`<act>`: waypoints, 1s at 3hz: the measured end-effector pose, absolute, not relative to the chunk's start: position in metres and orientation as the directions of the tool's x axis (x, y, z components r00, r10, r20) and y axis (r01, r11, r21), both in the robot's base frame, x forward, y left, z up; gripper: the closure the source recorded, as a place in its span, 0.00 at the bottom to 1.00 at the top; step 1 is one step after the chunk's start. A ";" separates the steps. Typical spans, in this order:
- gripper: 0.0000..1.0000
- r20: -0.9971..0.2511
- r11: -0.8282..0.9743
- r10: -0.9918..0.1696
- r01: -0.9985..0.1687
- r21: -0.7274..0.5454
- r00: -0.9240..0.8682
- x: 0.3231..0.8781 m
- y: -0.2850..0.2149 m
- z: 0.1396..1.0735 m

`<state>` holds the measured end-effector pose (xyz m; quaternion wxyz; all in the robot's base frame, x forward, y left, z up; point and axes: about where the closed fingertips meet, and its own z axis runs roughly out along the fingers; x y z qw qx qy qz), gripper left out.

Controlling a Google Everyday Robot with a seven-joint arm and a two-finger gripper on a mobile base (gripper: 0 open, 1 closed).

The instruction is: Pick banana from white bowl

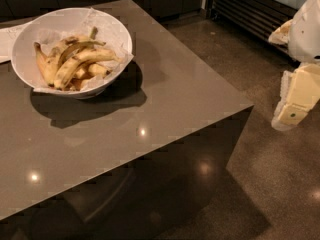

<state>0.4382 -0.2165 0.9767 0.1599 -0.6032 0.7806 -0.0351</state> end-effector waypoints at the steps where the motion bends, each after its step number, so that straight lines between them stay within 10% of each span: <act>1: 0.00 -0.207 0.270 -0.953 -0.931 -0.248 -0.221 0.438 -0.216 0.977; 3: 0.00 -0.211 0.236 -0.960 -0.938 -0.253 -0.184 0.464 -0.198 0.990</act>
Offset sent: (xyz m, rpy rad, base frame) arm 0.0134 0.0092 0.0097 0.0349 0.0013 0.0150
